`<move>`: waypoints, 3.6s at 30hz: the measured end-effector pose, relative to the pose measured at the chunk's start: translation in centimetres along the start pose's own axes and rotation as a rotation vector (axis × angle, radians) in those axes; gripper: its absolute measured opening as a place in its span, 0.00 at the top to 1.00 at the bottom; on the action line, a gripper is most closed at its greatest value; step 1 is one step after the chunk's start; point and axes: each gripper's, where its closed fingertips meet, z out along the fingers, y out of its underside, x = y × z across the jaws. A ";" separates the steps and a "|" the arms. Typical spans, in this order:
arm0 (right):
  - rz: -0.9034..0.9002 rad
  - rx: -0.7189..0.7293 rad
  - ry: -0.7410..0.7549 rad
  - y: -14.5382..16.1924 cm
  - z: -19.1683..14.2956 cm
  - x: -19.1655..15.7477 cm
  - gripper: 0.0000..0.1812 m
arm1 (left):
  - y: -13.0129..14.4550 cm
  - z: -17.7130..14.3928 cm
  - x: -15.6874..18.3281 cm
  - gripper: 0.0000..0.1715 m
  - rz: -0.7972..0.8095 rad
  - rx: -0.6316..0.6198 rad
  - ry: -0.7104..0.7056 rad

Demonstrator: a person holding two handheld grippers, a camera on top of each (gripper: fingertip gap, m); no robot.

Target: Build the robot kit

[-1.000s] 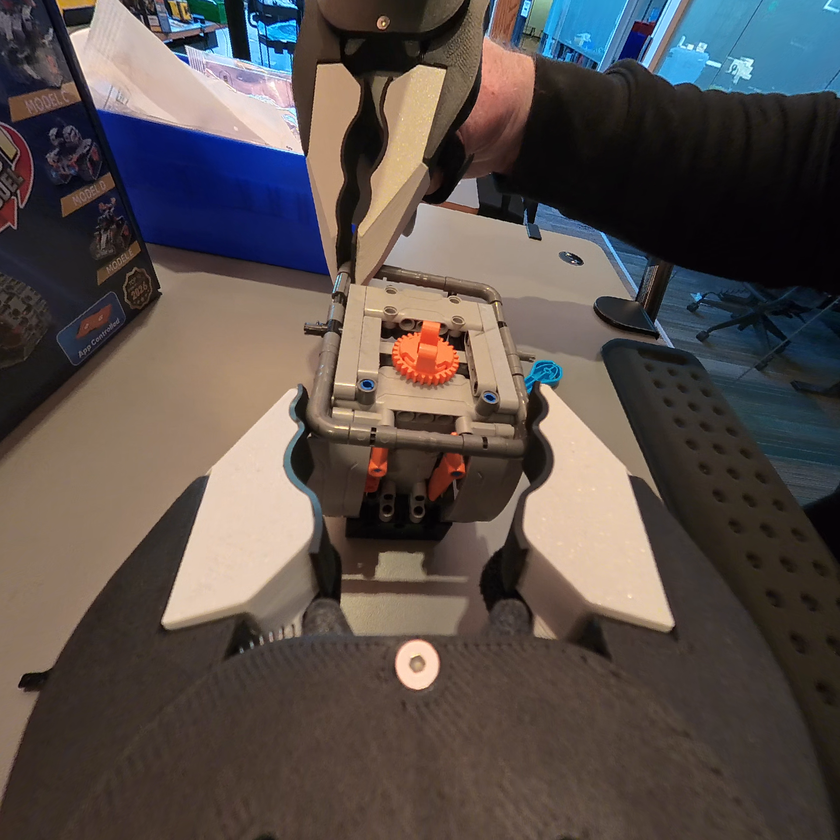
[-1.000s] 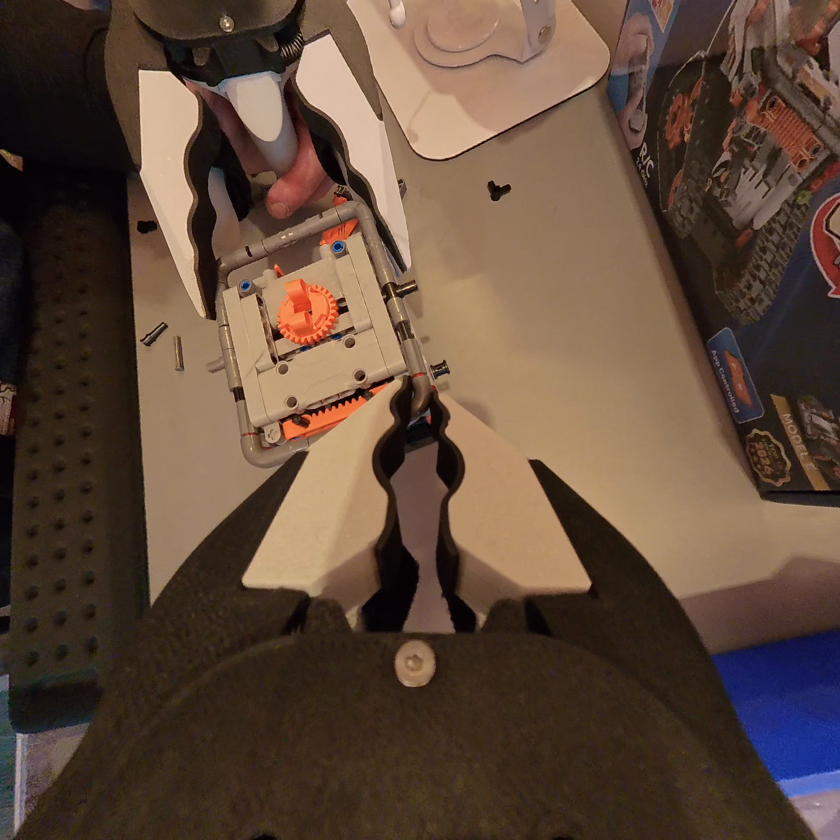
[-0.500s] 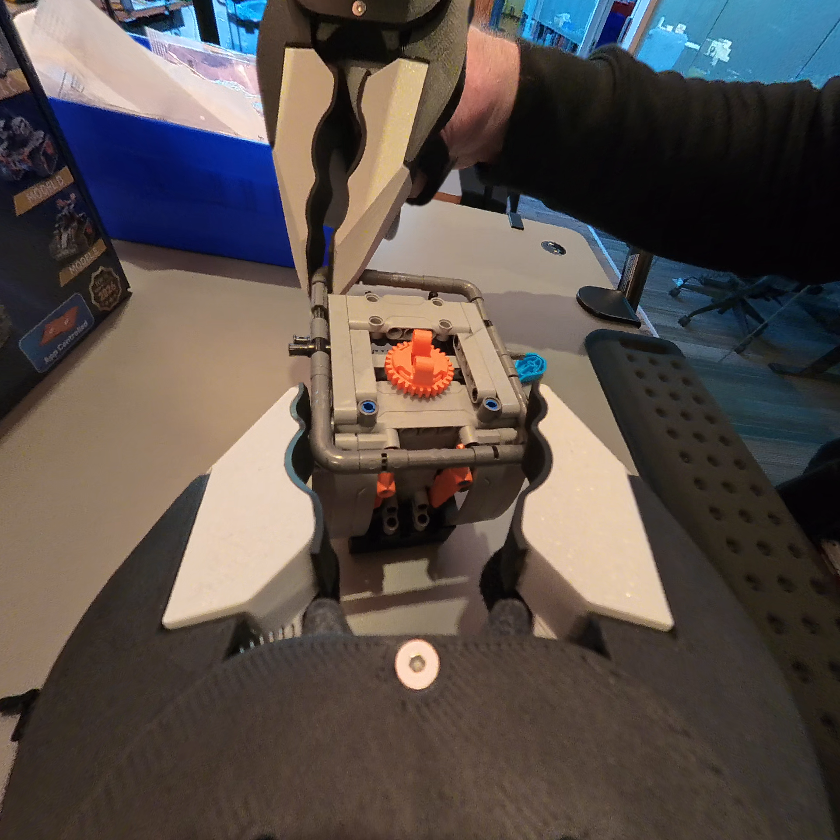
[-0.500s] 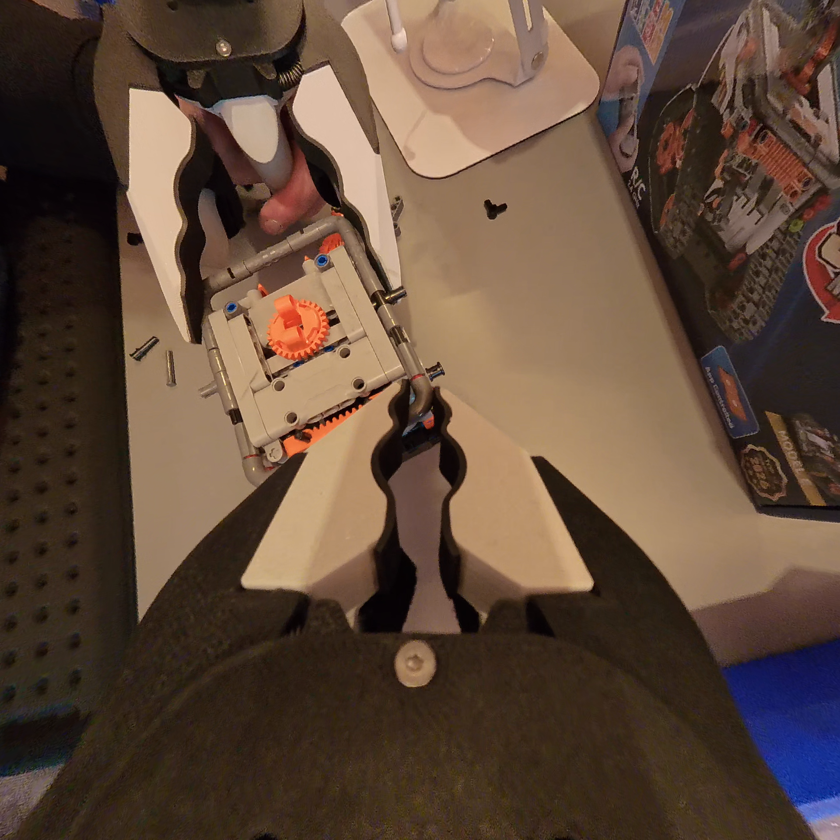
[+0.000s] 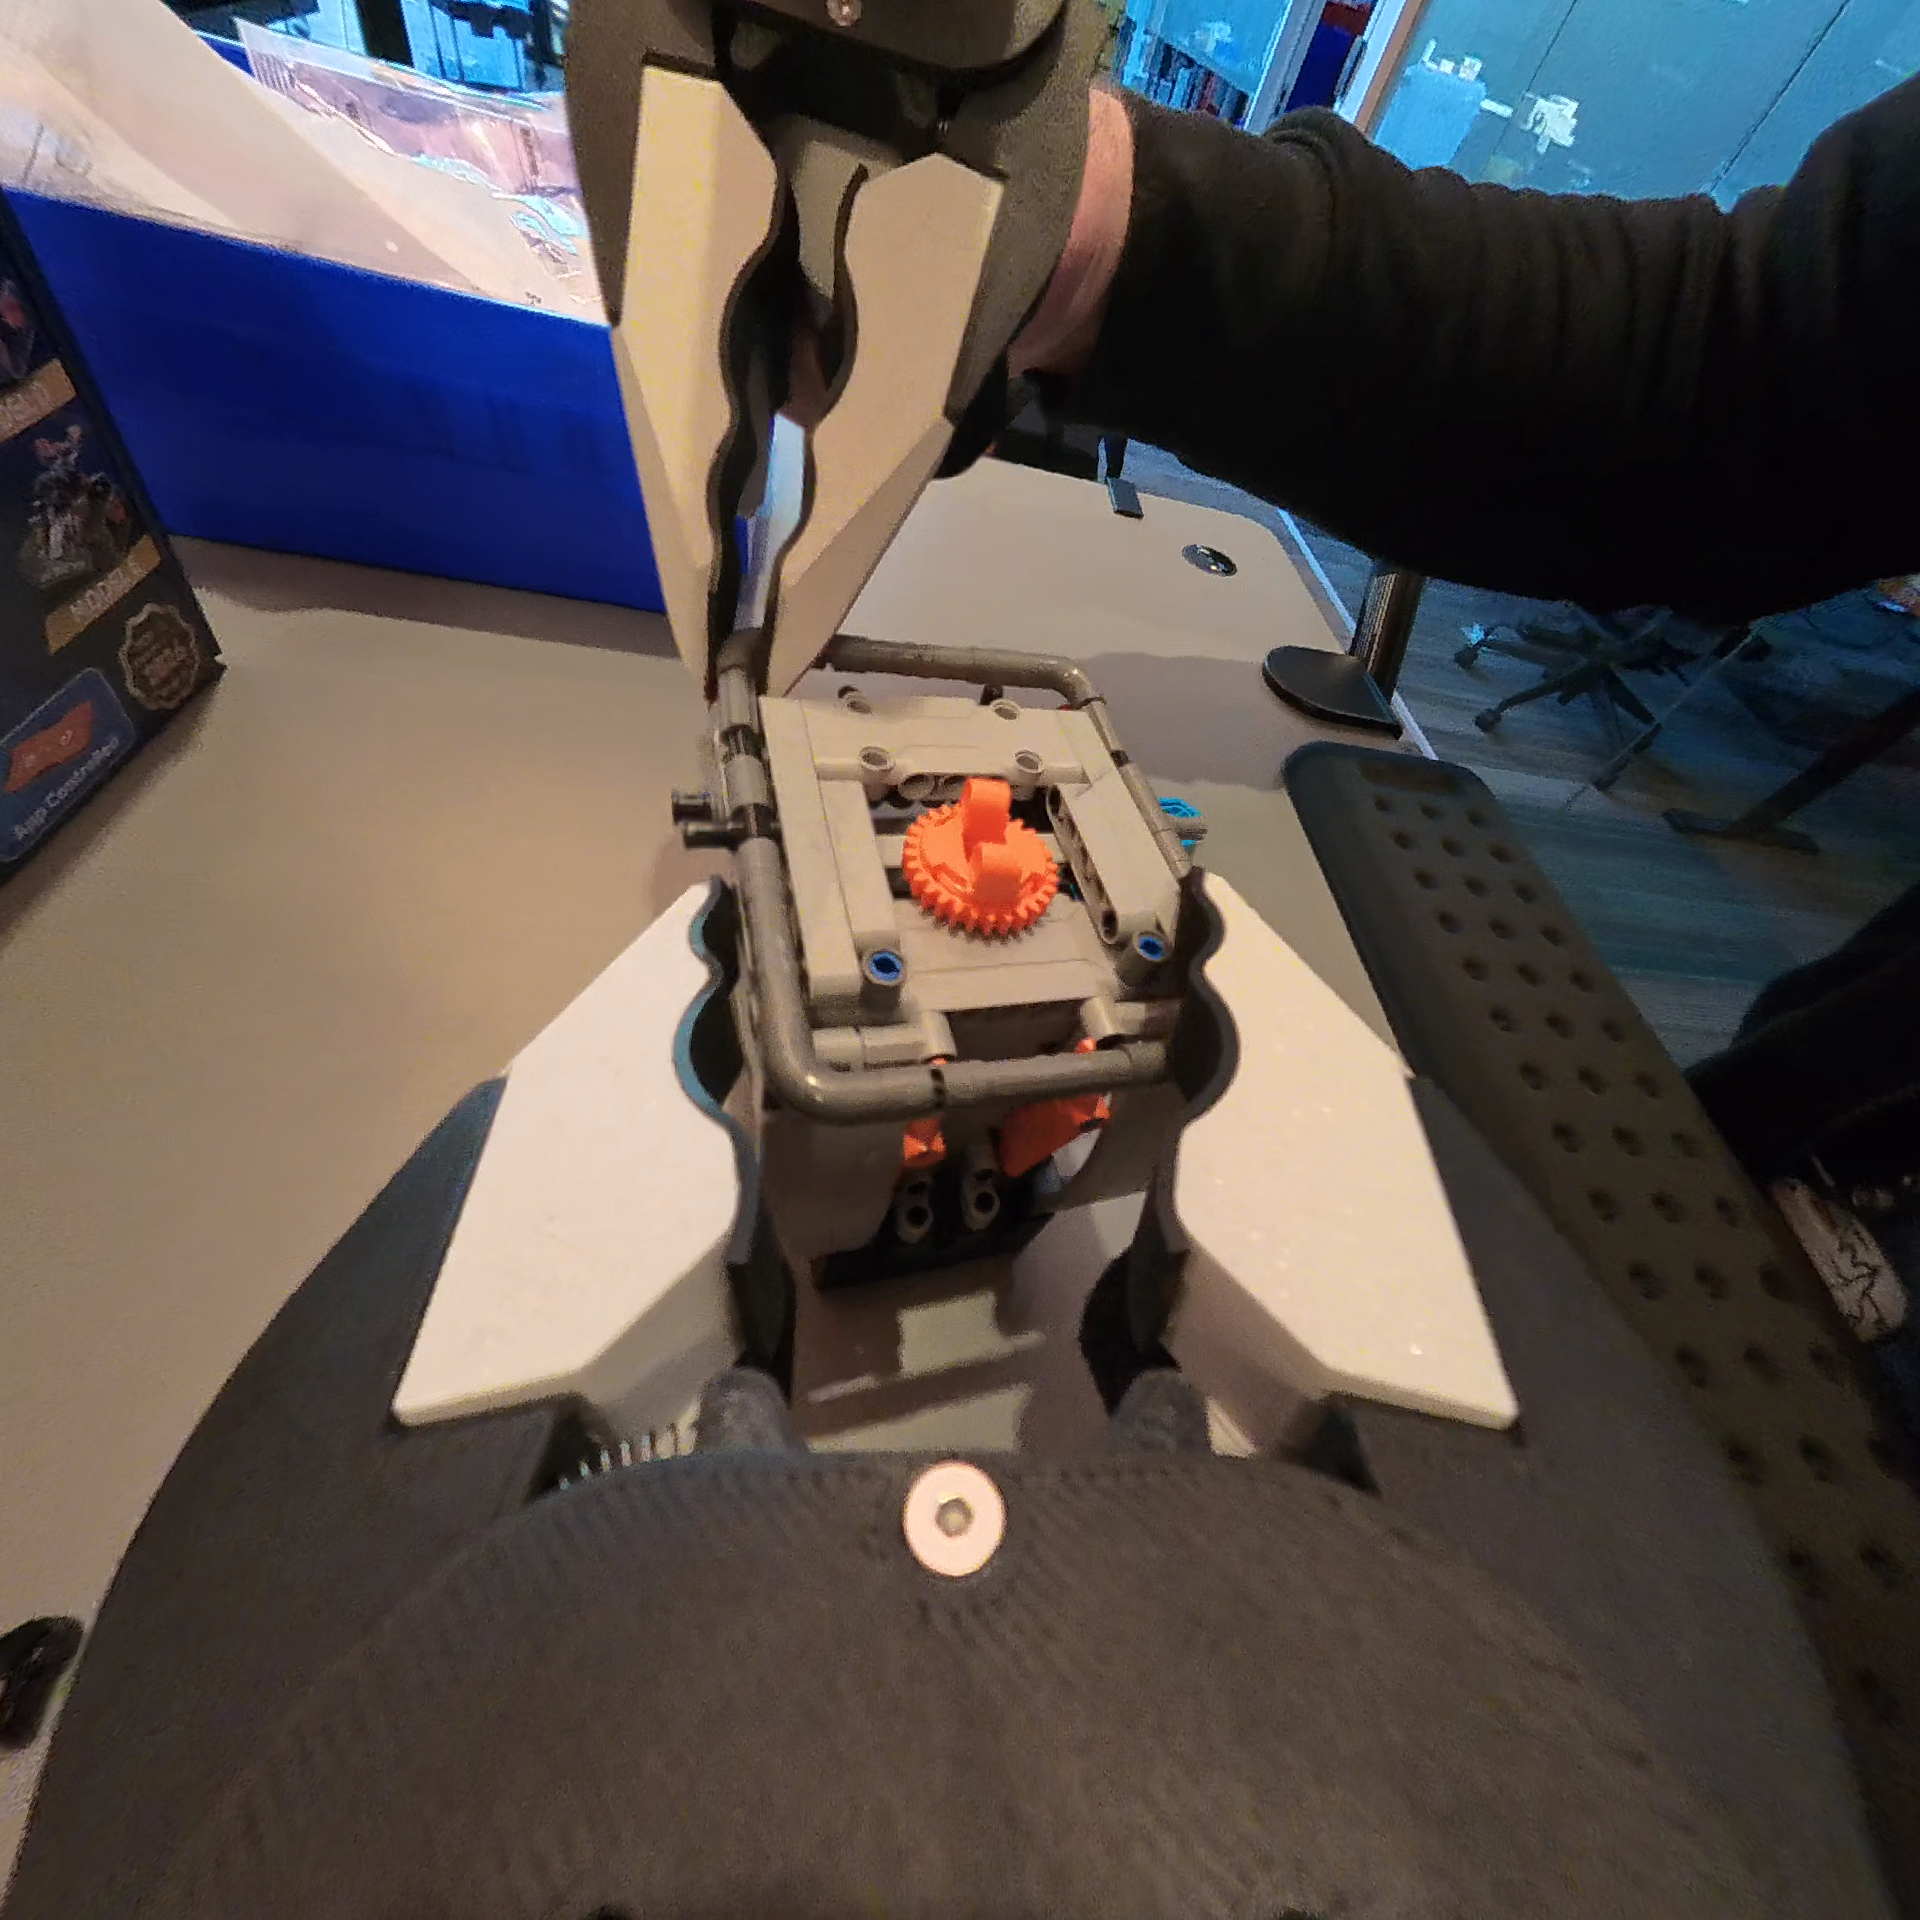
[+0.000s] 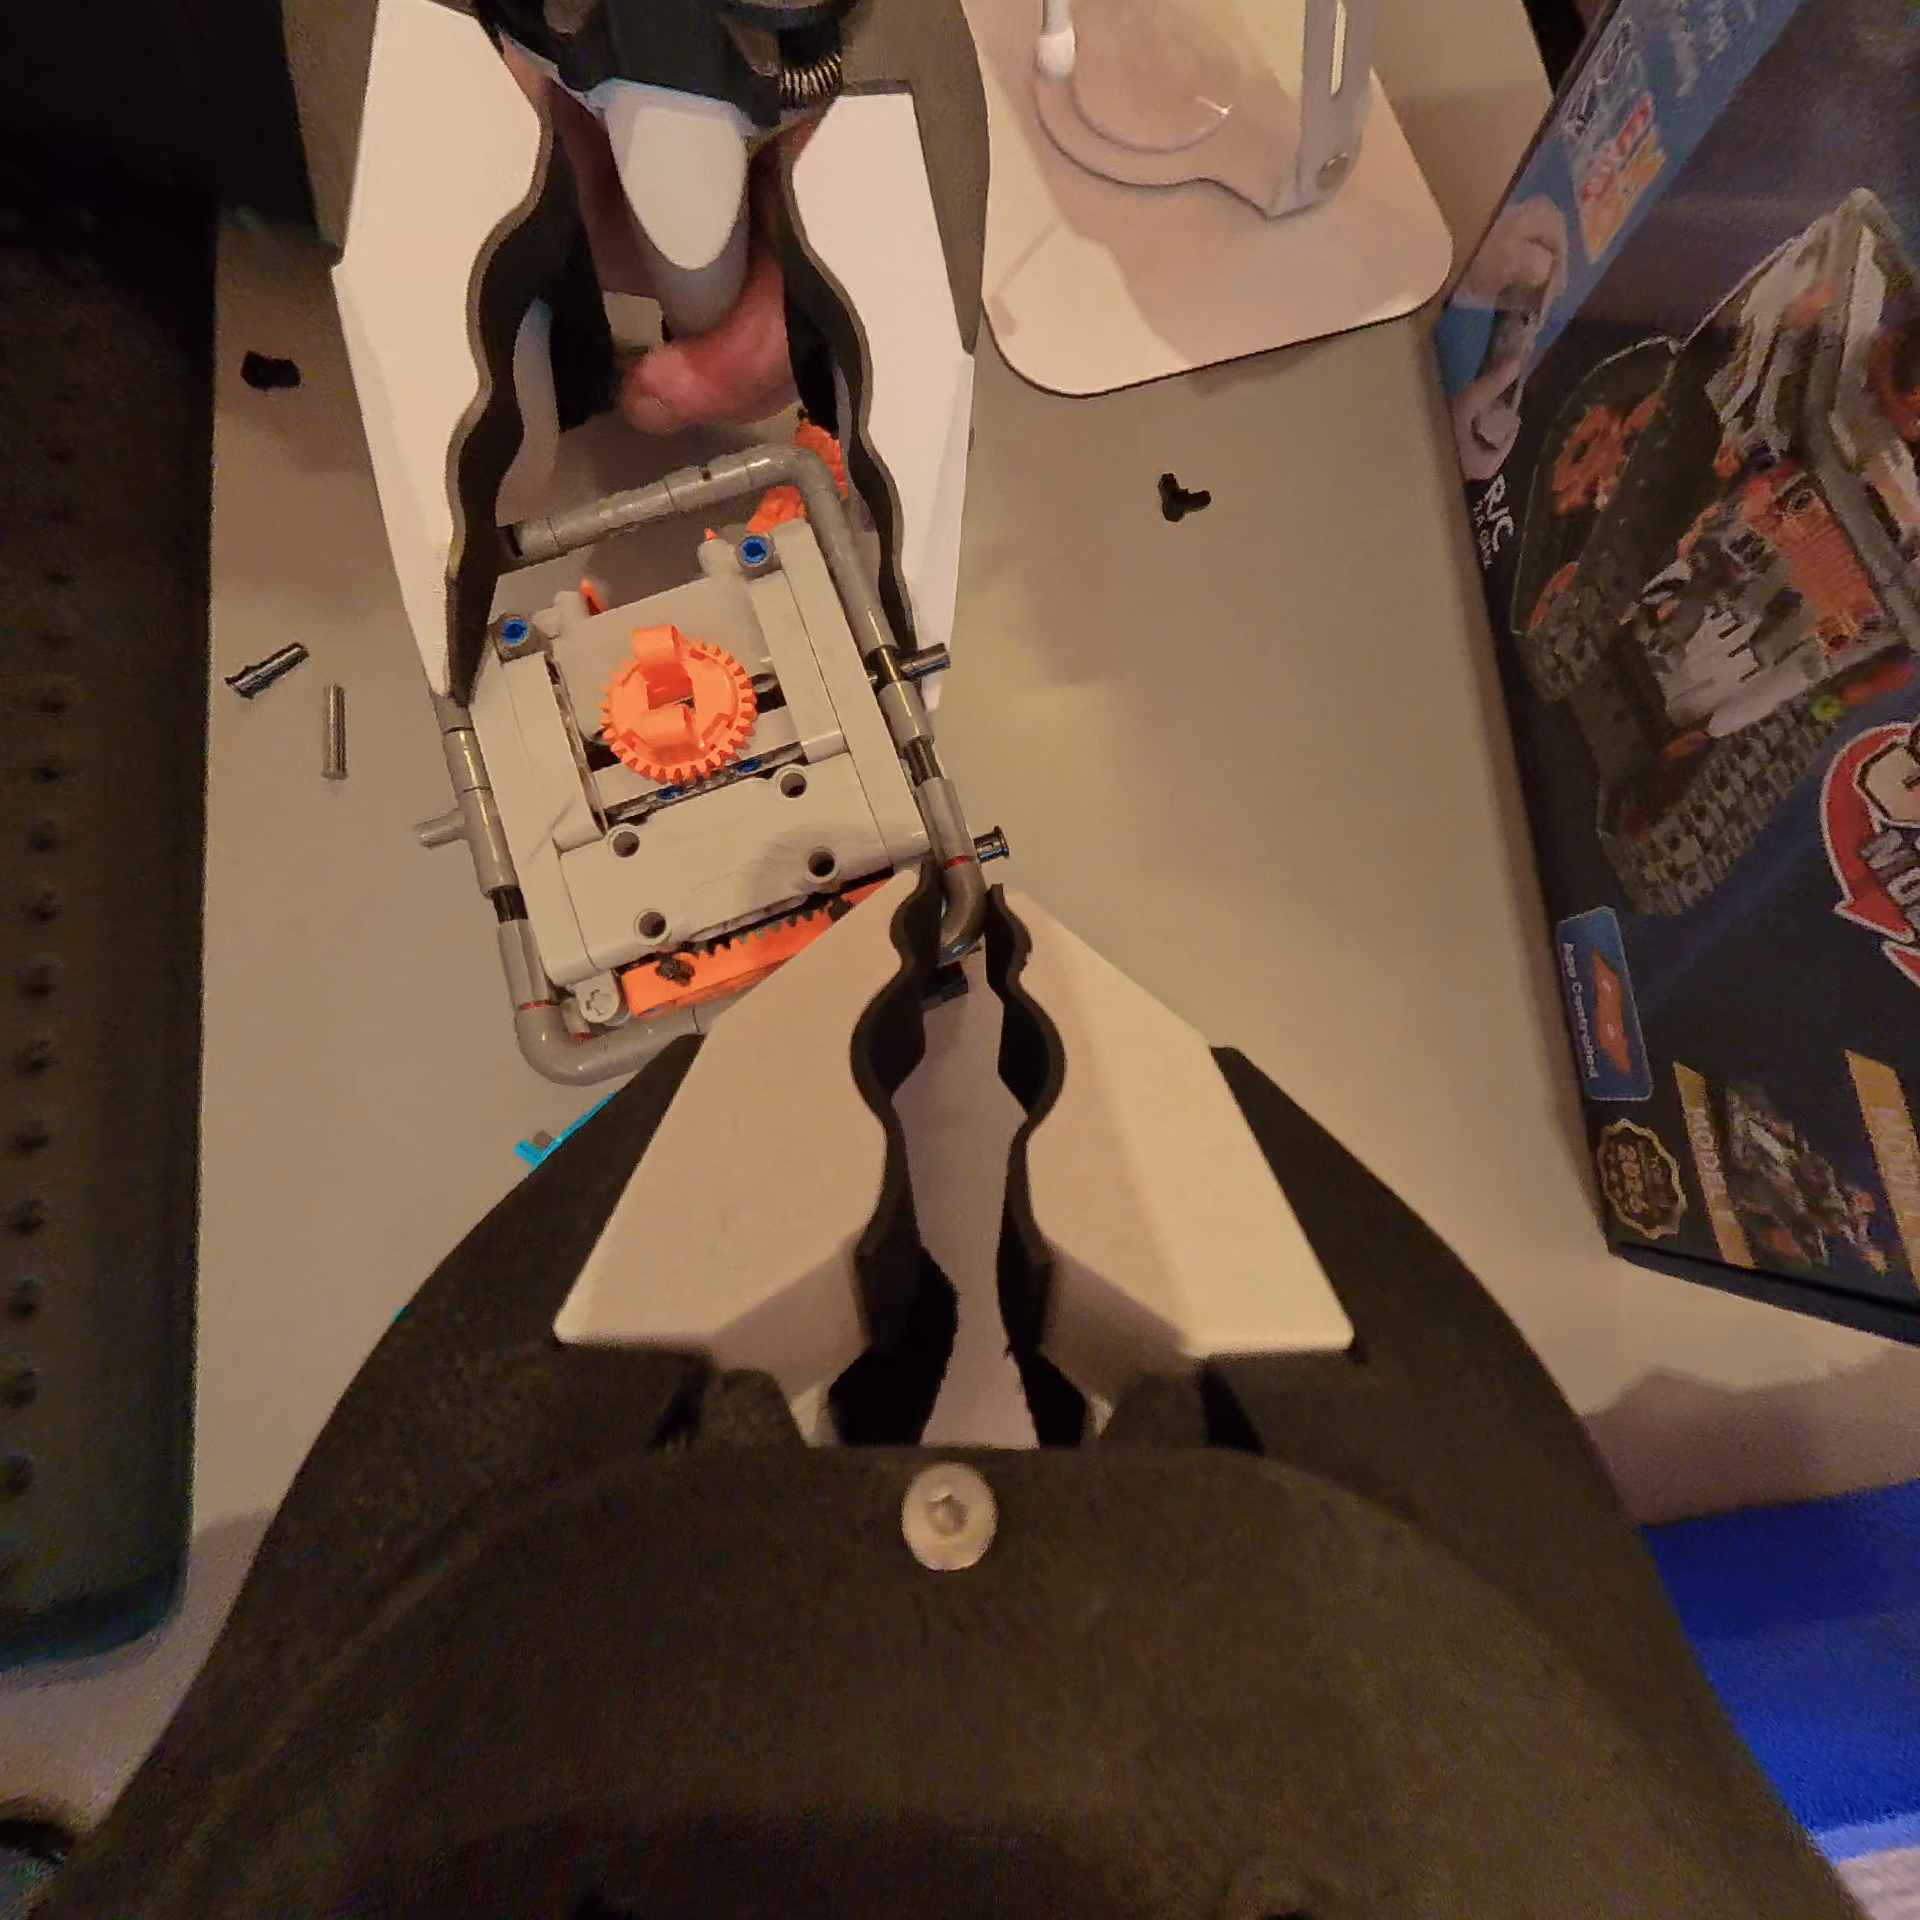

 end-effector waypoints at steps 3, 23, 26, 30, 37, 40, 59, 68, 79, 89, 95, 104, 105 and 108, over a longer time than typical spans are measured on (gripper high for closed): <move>-0.010 -0.020 -0.001 -0.1 0.2 0.0 0.97 | 0.0 0.1 0.1 0.51 0.006 0.002 0.001; 0.045 0.004 0.040 -0.6 0.7 -1.3 0.97 | -0.2 -2.4 -1.4 0.87 -0.049 -0.053 -0.117; 0.025 0.010 0.031 -0.6 0.7 -1.5 0.97 | -0.2 -2.3 -1.3 0.87 -0.045 -0.048 -0.102; 0.001 -0.011 0.003 -0.6 0.7 -1.7 0.98 | -0.1 -2.2 -1.1 0.87 -0.026 -0.038 -0.098; 0.021 -0.024 -0.082 -0.6 0.9 -1.7 0.97 | -0.1 -2.1 -1.0 0.88 -0.037 -0.030 -0.082; 0.039 -0.041 -0.078 -0.6 0.7 -1.8 0.97 | -0.2 -2.1 -0.8 0.87 -0.033 -0.036 -0.082; -0.043 -0.072 0.119 -0.6 0.6 -2.7 0.97 | 0.2 -1.7 0.0 0.87 0.048 -0.114 -0.115; -0.025 -0.062 -0.021 -0.7 0.9 -2.6 0.98 | 0.2 -1.8 -0.2 0.87 0.034 -0.090 -0.108; 0.004 -0.050 -0.082 -0.8 1.0 -2.6 0.98 | 0.2 -1.8 -0.2 0.87 0.035 -0.084 -0.107; 0.176 0.051 -0.034 -0.4 0.0 -2.6 0.90 | 0.2 -1.7 -0.2 0.87 0.027 -0.083 -0.102; 0.193 0.090 -0.019 -0.5 -0.2 -2.5 0.99 | 0.2 -1.6 -0.1 0.87 0.026 -0.078 -0.093; 0.206 0.129 0.000 -0.7 -0.1 -2.6 1.00 | 0.1 -1.5 -0.1 0.87 0.035 -0.078 -0.106; 0.203 0.131 0.003 -0.8 -0.1 -2.6 0.99 | 0.1 -1.5 -0.1 0.87 0.036 -0.079 -0.109; 0.228 0.133 -0.005 -0.9 -0.1 -2.5 0.99 | 0.1 -1.5 -0.1 0.87 0.036 -0.079 -0.107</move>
